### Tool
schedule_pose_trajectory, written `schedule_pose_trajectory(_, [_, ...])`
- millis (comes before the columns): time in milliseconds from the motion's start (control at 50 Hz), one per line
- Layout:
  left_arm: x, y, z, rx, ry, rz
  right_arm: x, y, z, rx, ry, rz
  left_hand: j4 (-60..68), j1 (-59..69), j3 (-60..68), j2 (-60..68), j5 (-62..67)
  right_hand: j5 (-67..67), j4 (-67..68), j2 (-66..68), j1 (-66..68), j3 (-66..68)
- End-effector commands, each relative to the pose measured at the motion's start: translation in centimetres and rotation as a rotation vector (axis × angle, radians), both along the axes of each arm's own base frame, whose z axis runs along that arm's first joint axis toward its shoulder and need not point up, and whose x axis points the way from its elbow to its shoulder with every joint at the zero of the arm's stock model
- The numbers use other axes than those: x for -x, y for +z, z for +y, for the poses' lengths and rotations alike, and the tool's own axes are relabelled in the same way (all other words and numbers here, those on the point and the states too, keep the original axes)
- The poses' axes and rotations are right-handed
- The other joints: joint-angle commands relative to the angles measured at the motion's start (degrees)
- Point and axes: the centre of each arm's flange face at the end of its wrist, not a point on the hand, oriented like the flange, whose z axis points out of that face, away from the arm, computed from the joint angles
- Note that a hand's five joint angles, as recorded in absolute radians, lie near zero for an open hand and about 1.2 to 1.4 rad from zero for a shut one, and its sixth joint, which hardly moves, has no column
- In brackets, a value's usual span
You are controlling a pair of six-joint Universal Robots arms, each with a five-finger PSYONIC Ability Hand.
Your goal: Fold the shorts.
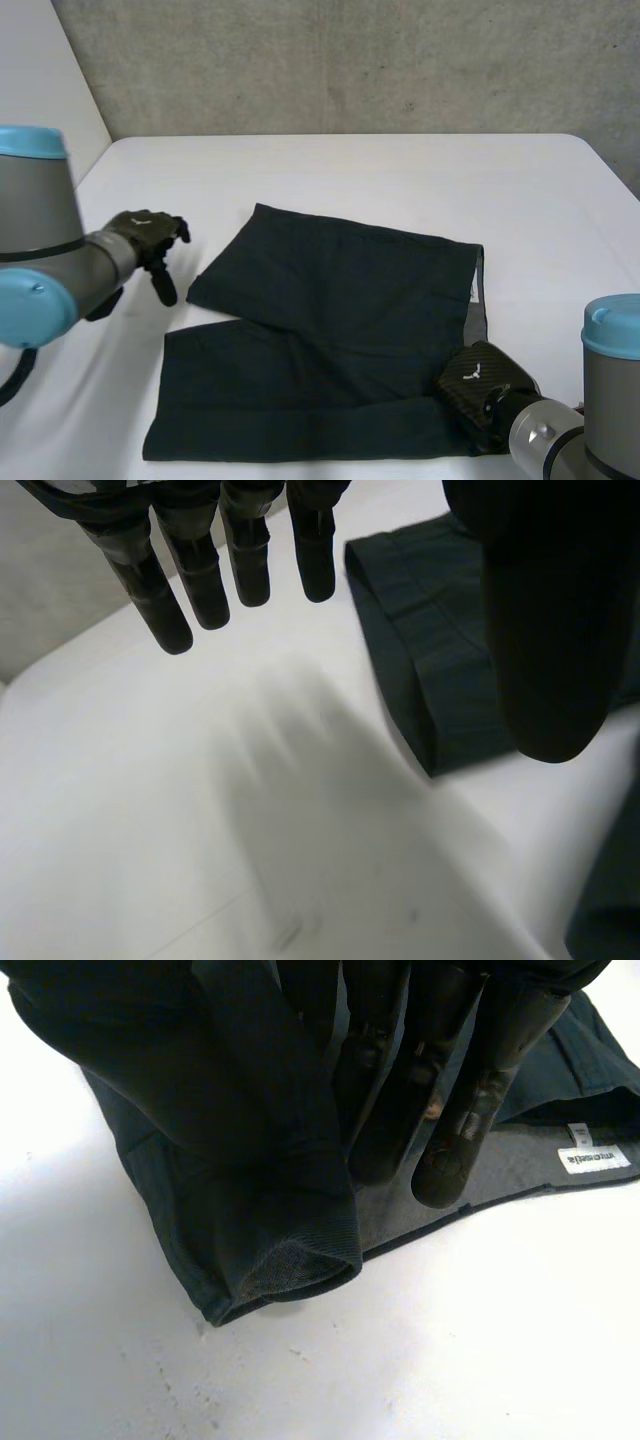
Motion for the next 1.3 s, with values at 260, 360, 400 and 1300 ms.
schedule_pose_trajectory(260, [-1.6, -0.9, 16.1, -0.195, -0.183, 0.030, 0.2, 0.9, -1.6, -0.007, -0.118, -0.109, 10.10, 9.60, 9.61, 9.89, 10.35, 12.27, 11.73, 12.48, 23.88, 11.20])
schedule_pose_trajectory(360, [-1.4, -2.3, 17.4, -0.258, -0.208, 0.004, 0.2, 0.9, -1.5, -0.009, -0.118, -0.109, 10.93, 10.43, 10.44, 10.73, 11.18, 12.27, 11.73, 12.48, 23.88, 11.20])
schedule_pose_trajectory(400, [-1.4, -3.0, 17.3, -0.277, -0.207, -0.005, 0.2, 0.9, -1.5, -0.008, -0.117, -0.110, 12.78, 12.28, 12.29, 12.58, 13.03, 12.27, 11.73, 12.48, 23.88, 11.20])
schedule_pose_trajectory(1300, [14.0, -5.9, -7.1, 0.411, -0.281, 0.022, -6.7, -2.1, -21.8, 0.505, -0.153, -0.100, 46.13, 45.63, 45.64, 45.93, 46.38, 12.27, 11.73, 12.48, 23.88, 11.20])
